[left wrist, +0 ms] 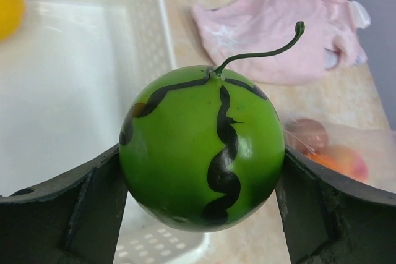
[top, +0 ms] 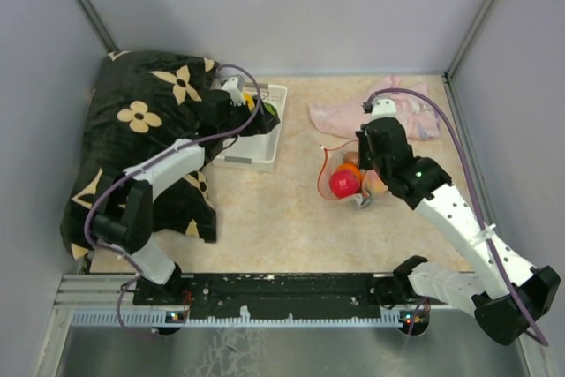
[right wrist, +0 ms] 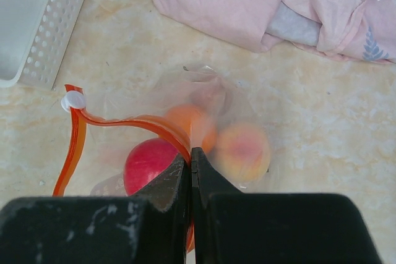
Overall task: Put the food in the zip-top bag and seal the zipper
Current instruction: Place the fake fruit in the zipper food storage bag.
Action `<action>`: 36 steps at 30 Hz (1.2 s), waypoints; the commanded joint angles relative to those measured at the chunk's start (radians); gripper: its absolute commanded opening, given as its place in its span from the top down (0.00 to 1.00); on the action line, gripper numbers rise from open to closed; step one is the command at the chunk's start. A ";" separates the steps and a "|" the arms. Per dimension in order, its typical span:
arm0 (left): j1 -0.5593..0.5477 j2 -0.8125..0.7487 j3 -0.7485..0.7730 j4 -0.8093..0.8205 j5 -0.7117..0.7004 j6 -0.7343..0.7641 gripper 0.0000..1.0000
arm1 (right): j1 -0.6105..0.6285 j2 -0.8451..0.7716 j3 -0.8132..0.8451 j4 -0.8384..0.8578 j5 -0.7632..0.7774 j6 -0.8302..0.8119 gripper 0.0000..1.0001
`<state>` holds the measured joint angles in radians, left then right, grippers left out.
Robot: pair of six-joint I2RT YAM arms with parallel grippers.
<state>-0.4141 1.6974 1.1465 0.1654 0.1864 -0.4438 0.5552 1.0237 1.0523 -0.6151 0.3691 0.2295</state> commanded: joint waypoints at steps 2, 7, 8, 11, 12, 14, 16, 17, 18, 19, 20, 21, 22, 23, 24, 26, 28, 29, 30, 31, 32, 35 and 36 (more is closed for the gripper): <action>-0.070 -0.152 -0.108 0.055 0.017 0.011 0.36 | -0.007 -0.039 0.013 0.022 -0.013 0.016 0.98; -0.159 -0.258 -0.190 0.089 0.014 0.004 0.35 | -0.006 -0.049 0.016 0.018 -0.019 0.023 0.98; -0.181 -0.270 -0.203 0.092 0.011 0.008 0.35 | -0.006 -0.051 0.017 0.016 -0.020 0.024 0.98; -0.243 -0.314 -0.231 0.098 0.013 0.016 0.34 | -0.006 -0.051 0.015 0.010 -0.021 0.026 0.98; -0.260 -0.329 -0.242 0.104 0.015 0.017 0.34 | -0.006 -0.052 0.012 0.009 -0.022 0.027 0.98; -0.302 -0.359 -0.267 0.122 0.017 0.009 0.34 | -0.005 -0.052 0.008 0.011 -0.029 0.032 0.98; -0.330 -0.385 -0.284 0.139 0.034 -0.007 0.34 | -0.006 -0.053 0.003 0.014 -0.033 0.036 0.98; -0.344 -0.399 -0.291 0.148 0.039 -0.010 0.34 | -0.006 -0.052 0.001 0.017 -0.035 0.037 0.98; -0.359 -0.411 -0.297 0.155 0.039 -0.009 0.34 | -0.007 -0.051 0.001 0.018 -0.036 0.038 0.98; -0.369 -0.424 -0.303 0.161 0.038 -0.009 0.34 | -0.007 -0.051 0.001 0.020 -0.038 0.039 0.98; -0.379 -0.437 -0.307 0.167 0.038 -0.005 0.34 | -0.007 -0.048 0.001 0.021 -0.042 0.040 0.98; -0.390 -0.446 -0.308 0.173 0.039 -0.002 0.33 | -0.007 -0.047 0.002 0.021 -0.046 0.040 0.98; -0.398 -0.451 -0.308 0.180 0.044 0.001 0.33 | -0.007 -0.046 0.002 0.023 -0.048 0.041 0.98; -0.407 -0.452 -0.307 0.190 0.055 0.005 0.33 | -0.006 -0.044 0.003 0.023 -0.052 0.041 0.98; -0.415 -0.450 -0.304 0.201 0.062 0.008 0.33 | -0.007 -0.042 0.003 0.023 -0.054 0.042 0.98; -0.433 -0.435 -0.294 0.226 0.082 0.011 0.32 | -0.007 -0.040 0.004 0.025 -0.060 0.044 0.98; -0.458 -0.402 -0.279 0.253 0.096 0.015 0.32 | -0.007 -0.041 0.005 0.027 -0.071 0.048 0.98; -0.469 -0.386 -0.266 0.268 0.098 0.018 0.32 | -0.007 -0.042 0.006 0.029 -0.076 0.049 0.98; -0.484 -0.367 -0.255 0.278 0.097 0.022 0.32 | -0.007 -0.043 0.007 0.028 -0.083 0.050 0.98; -0.496 -0.348 -0.241 0.283 0.094 0.025 0.32 | -0.007 -0.043 0.010 0.027 -0.084 0.050 0.98; -0.506 -0.329 -0.225 0.286 0.094 0.028 0.32 | -0.007 -0.043 0.013 0.025 -0.087 0.050 0.98; -0.532 -0.272 -0.188 0.312 0.084 0.040 0.32 | -0.007 -0.042 0.024 0.017 -0.098 0.050 0.98; -0.539 -0.254 -0.179 0.321 0.078 0.042 0.32 | -0.007 -0.042 0.026 0.017 -0.103 0.049 0.98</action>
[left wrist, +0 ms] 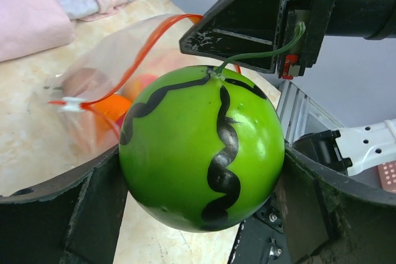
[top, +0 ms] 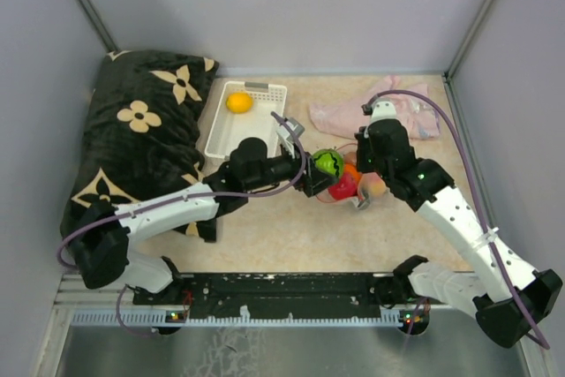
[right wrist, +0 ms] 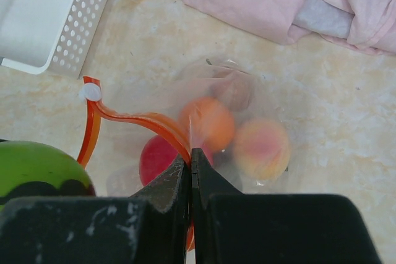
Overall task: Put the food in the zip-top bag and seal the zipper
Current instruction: Place the fake fruit in the zipper food storage bag.
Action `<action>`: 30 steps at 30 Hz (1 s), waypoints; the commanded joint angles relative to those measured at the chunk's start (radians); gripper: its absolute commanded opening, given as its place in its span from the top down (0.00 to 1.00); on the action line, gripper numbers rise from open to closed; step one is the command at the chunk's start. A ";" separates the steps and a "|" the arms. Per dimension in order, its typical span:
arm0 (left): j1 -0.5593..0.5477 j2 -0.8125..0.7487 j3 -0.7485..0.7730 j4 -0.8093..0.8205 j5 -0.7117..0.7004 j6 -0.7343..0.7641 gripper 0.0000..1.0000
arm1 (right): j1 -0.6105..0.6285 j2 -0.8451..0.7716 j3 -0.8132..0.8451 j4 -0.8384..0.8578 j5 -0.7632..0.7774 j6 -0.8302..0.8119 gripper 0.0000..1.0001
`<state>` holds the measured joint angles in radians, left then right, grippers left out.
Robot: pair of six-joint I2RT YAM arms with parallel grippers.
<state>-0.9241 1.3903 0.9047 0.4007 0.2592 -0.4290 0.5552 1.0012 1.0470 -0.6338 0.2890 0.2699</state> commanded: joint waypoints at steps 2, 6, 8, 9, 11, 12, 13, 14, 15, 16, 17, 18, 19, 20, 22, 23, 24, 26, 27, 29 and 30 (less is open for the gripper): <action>-0.037 0.095 0.086 0.095 -0.002 0.030 0.32 | -0.006 -0.021 0.035 0.034 -0.034 0.010 0.98; -0.050 0.166 0.113 0.112 -0.030 0.030 0.32 | -0.007 -0.026 0.044 0.031 -0.054 0.011 0.97; -0.053 0.197 0.120 0.113 -0.050 0.029 0.32 | -0.006 -0.030 0.049 0.030 -0.058 0.011 0.97; -0.053 0.212 0.125 0.106 -0.061 0.028 0.31 | -0.005 -0.031 0.052 0.029 -0.061 0.011 0.98; -0.054 0.240 0.138 0.084 -0.081 0.027 0.31 | -0.006 -0.035 0.056 0.028 -0.068 0.011 0.97; -0.056 0.251 0.144 0.069 -0.094 0.026 0.31 | -0.007 -0.037 0.058 0.029 -0.068 0.011 0.97; -0.057 0.260 0.150 0.048 -0.107 0.027 0.31 | -0.006 -0.039 0.059 0.029 -0.069 0.011 0.97; -0.059 0.267 0.155 0.035 -0.121 0.027 0.31 | -0.007 -0.042 0.061 0.029 -0.070 0.011 0.97; -0.059 0.275 0.158 0.022 -0.137 0.030 0.30 | -0.007 -0.043 0.062 0.029 -0.072 0.011 0.97; -0.060 0.281 0.164 0.006 -0.151 0.031 0.30 | -0.007 -0.045 0.063 0.029 -0.074 0.011 0.97; -0.061 0.288 0.172 -0.013 -0.167 0.032 0.30 | -0.007 -0.044 0.065 0.031 -0.078 0.012 0.97; -0.062 0.296 0.183 -0.034 -0.182 0.032 0.29 | -0.007 -0.044 0.065 0.034 -0.085 0.012 0.97; -0.062 0.303 0.194 -0.051 -0.194 0.032 0.29 | -0.007 -0.044 0.066 0.036 -0.090 0.012 0.97; -0.063 0.307 0.204 -0.062 -0.201 0.034 0.28 | -0.006 -0.044 0.065 0.038 -0.097 0.013 0.97; -0.066 0.311 0.219 -0.068 -0.200 0.040 0.27 | -0.007 -0.043 0.063 0.041 -0.105 0.015 0.97; -0.069 0.312 0.228 -0.068 -0.195 0.043 0.26 | -0.007 -0.042 0.061 0.042 -0.107 0.015 0.97; -0.075 0.314 0.237 -0.068 -0.189 0.048 0.25 | -0.006 -0.043 0.060 0.042 -0.109 0.017 0.97; -0.087 0.323 0.257 -0.071 -0.188 0.062 0.23 | -0.007 -0.046 0.055 0.045 -0.109 0.019 0.97; -0.093 0.331 0.268 -0.076 -0.188 0.067 0.21 | -0.005 -0.047 0.052 0.046 -0.107 0.020 0.97; -0.105 0.347 0.288 -0.100 -0.202 0.072 0.18 | -0.007 -0.050 0.050 0.046 -0.107 0.023 0.97; -0.108 0.355 0.296 -0.116 -0.218 0.070 0.15 | -0.007 -0.051 0.049 0.046 -0.106 0.023 0.97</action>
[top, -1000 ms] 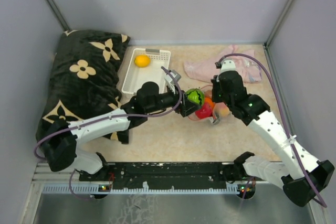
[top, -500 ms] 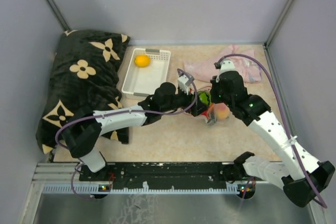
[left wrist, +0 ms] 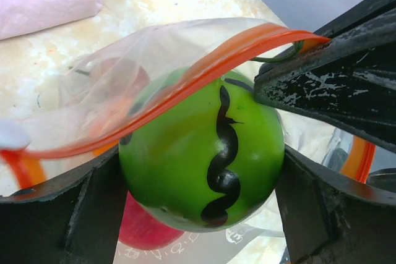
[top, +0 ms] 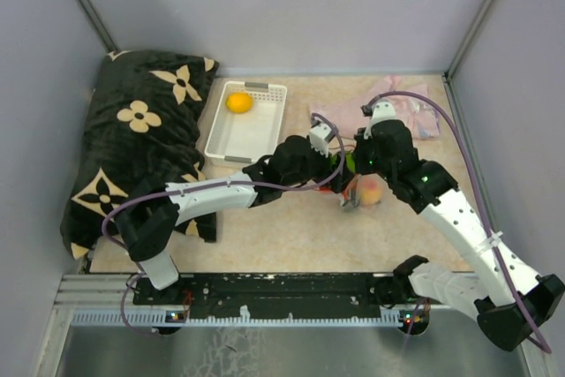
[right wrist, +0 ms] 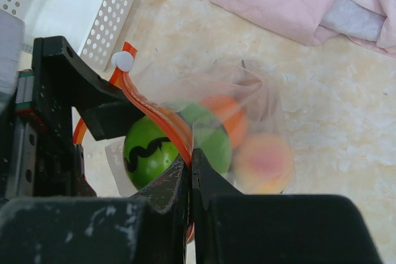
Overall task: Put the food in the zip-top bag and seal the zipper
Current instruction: Place the fake fruit in the zipper food storage bag.
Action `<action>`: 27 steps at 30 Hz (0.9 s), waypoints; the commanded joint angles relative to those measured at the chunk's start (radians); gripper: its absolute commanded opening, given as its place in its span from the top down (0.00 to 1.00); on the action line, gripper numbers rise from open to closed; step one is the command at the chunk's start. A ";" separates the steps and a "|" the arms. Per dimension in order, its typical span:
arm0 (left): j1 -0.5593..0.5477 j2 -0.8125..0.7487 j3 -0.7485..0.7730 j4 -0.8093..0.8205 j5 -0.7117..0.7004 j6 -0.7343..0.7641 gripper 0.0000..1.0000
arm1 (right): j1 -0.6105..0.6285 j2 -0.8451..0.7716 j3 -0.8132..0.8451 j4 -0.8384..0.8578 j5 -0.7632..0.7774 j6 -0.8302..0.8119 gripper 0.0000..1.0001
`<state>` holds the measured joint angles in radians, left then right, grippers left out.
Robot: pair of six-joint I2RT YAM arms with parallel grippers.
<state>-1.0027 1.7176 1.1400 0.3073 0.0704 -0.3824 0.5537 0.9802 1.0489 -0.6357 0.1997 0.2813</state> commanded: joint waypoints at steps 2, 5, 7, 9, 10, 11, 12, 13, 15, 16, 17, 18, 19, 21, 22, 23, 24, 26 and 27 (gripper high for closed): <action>-0.031 0.036 0.076 -0.058 -0.058 0.011 0.12 | -0.006 -0.035 0.047 0.045 -0.012 0.011 0.97; -0.031 0.029 0.074 -0.074 -0.078 0.010 0.09 | -0.006 -0.044 0.044 0.044 -0.003 0.012 0.97; -0.031 0.029 0.082 -0.091 -0.092 0.016 0.08 | -0.005 -0.050 0.045 0.044 0.000 0.012 0.97; -0.031 0.038 0.100 -0.123 -0.115 0.025 0.07 | -0.005 -0.056 0.051 0.041 0.003 0.012 0.97; -0.031 0.046 0.112 -0.145 -0.132 0.029 0.07 | -0.005 -0.060 0.054 0.039 0.007 0.012 0.96; -0.031 0.053 0.123 -0.167 -0.147 0.031 0.06 | -0.006 -0.064 0.057 0.035 0.011 0.012 0.96; -0.031 0.060 0.130 -0.183 -0.161 0.034 0.06 | -0.005 -0.070 0.060 0.032 0.016 0.012 0.95; -0.030 0.063 0.134 -0.195 -0.173 0.035 0.06 | -0.005 -0.076 0.061 0.030 0.022 0.010 0.95; -0.031 0.067 0.133 -0.212 -0.202 0.036 0.05 | -0.006 -0.087 0.060 0.027 0.036 0.009 0.94; -0.031 0.067 0.132 -0.219 -0.208 0.036 0.05 | -0.005 -0.093 0.059 0.024 0.044 0.009 0.94; -0.031 0.065 0.132 -0.223 -0.215 0.037 0.05 | -0.005 -0.095 0.056 0.021 0.050 0.006 0.93; -0.031 0.062 0.133 -0.224 -0.214 0.037 0.05 | -0.006 -0.095 0.051 0.019 0.054 0.007 0.93; -0.031 0.057 0.131 -0.222 -0.206 0.038 0.04 | -0.006 -0.095 0.045 0.018 0.056 0.008 0.94; -0.030 0.038 0.118 -0.194 -0.157 0.043 0.03 | -0.006 -0.093 0.032 0.023 0.053 0.012 0.93; -0.032 0.024 0.106 -0.169 -0.124 0.045 0.02 | -0.005 -0.091 0.024 0.027 0.050 0.014 0.93; -0.033 0.008 0.093 -0.144 -0.089 0.043 0.01 | -0.006 -0.090 0.018 0.031 0.049 0.017 0.93; -0.034 -0.007 0.081 -0.119 -0.060 0.041 0.00 | -0.005 -0.088 0.013 0.035 0.048 0.018 0.93; -0.037 -0.037 0.063 -0.083 -0.008 0.038 0.00 | -0.005 -0.085 0.006 0.039 0.051 0.019 0.93; -0.039 -0.048 0.059 -0.072 0.014 0.038 0.00 | -0.005 -0.084 0.003 0.040 0.052 0.018 0.93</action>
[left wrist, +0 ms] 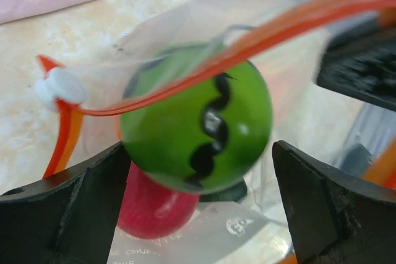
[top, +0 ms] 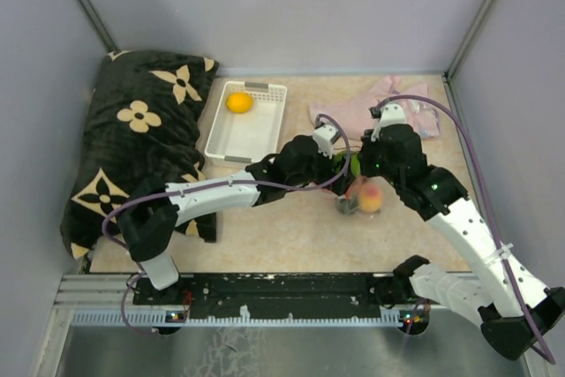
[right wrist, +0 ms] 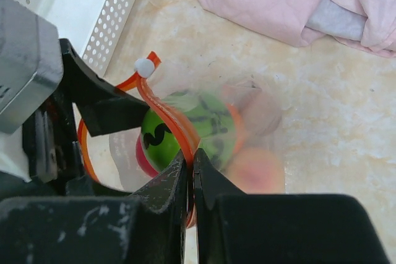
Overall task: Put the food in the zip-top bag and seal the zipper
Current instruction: Place the fake fruit in the zipper food storage bag, then adjust the zipper food storage bag at the center of the board.
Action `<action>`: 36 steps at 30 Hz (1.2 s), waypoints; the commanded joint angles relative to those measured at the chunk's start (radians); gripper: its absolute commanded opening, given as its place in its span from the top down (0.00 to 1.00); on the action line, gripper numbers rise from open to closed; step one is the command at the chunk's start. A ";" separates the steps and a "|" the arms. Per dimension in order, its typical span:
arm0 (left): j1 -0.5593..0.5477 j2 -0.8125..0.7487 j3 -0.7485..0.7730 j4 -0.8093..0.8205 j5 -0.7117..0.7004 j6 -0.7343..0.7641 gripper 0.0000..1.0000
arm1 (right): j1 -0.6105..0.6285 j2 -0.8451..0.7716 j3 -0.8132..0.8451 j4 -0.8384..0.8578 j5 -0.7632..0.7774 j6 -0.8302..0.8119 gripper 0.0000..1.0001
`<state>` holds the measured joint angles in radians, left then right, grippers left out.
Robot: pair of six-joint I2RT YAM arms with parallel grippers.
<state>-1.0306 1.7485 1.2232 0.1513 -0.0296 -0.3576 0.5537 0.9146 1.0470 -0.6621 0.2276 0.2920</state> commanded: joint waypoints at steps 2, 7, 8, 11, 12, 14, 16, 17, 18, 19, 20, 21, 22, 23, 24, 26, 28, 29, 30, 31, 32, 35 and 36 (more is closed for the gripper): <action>-0.011 -0.100 -0.029 0.091 0.149 0.013 0.00 | -0.005 -0.017 0.003 0.068 0.027 0.007 0.93; -0.011 -0.172 -0.057 0.089 0.164 0.013 0.00 | -0.006 -0.018 0.002 0.068 0.029 0.006 0.93; -0.011 -0.187 -0.065 0.084 0.160 0.012 0.00 | -0.005 -0.018 0.000 0.067 0.030 0.006 0.93; -0.011 -0.236 -0.093 0.056 0.131 0.023 0.00 | -0.006 -0.021 -0.002 0.067 0.031 0.006 0.93; -0.011 -0.251 -0.105 0.041 0.114 0.025 0.00 | -0.006 -0.022 -0.002 0.067 0.031 0.007 0.93; -0.011 -0.283 -0.129 0.000 0.065 0.029 0.00 | -0.005 -0.022 -0.005 0.069 0.030 0.007 0.93; -0.011 -0.313 -0.154 -0.041 0.021 0.023 0.01 | -0.005 -0.020 -0.009 0.071 0.029 0.007 0.93; -0.010 -0.327 -0.166 -0.064 0.002 0.018 0.01 | -0.005 -0.020 -0.011 0.074 0.027 0.007 0.93; -0.010 -0.342 -0.180 -0.082 -0.021 0.011 0.02 | -0.006 -0.020 -0.012 0.078 0.025 0.007 0.93; -0.010 -0.355 -0.194 -0.099 -0.048 0.002 0.03 | -0.005 -0.019 -0.014 0.080 0.022 0.007 0.93; -0.009 -0.365 -0.209 -0.123 -0.075 -0.005 0.04 | -0.005 -0.017 -0.015 0.083 0.020 0.007 0.93; -0.009 -0.372 -0.224 -0.140 -0.108 -0.013 0.06 | -0.006 -0.016 -0.016 0.084 0.018 0.008 0.93; -0.009 -0.375 -0.236 -0.154 -0.133 -0.017 0.07 | -0.005 -0.016 -0.015 0.086 0.018 0.009 0.93; -0.008 -0.372 -0.243 -0.172 -0.157 -0.022 0.09 | -0.005 -0.016 -0.015 0.087 0.017 0.009 0.93; -0.007 -0.363 -0.244 -0.190 -0.182 -0.028 0.11 | -0.006 -0.016 -0.016 0.088 0.016 0.007 0.93; -0.004 -0.342 -0.244 -0.211 -0.206 -0.043 0.17 | -0.005 -0.014 -0.017 0.091 0.016 0.008 0.93; 0.001 -0.316 -0.237 -0.212 -0.210 -0.049 0.24 | -0.005 -0.014 -0.020 0.094 0.013 0.009 0.93; 0.002 -0.301 -0.230 -0.208 -0.212 -0.050 0.29 | -0.005 -0.013 -0.023 0.095 0.011 0.009 0.93; 0.003 -0.285 -0.223 -0.201 -0.213 -0.048 0.35 | -0.006 -0.013 -0.024 0.096 0.009 0.010 0.93; 0.005 -0.267 -0.211 -0.198 -0.214 -0.044 0.41 | -0.005 -0.011 -0.026 0.097 0.007 0.010 0.93; 0.006 -0.248 -0.198 -0.199 -0.222 -0.041 0.49 | -0.006 -0.011 -0.027 0.096 0.008 0.010 0.93; 0.007 -0.203 -0.153 -0.215 -0.236 -0.027 0.74 | -0.006 -0.011 -0.028 0.090 0.016 0.008 0.93; 0.007 -0.198 -0.131 -0.233 -0.233 -0.022 0.84 | -0.006 -0.011 -0.029 0.084 0.026 0.004 0.93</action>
<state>-1.0267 1.5177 1.0103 -0.0513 -0.2291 -0.3920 0.5537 0.9138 1.0203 -0.6342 0.2367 0.2924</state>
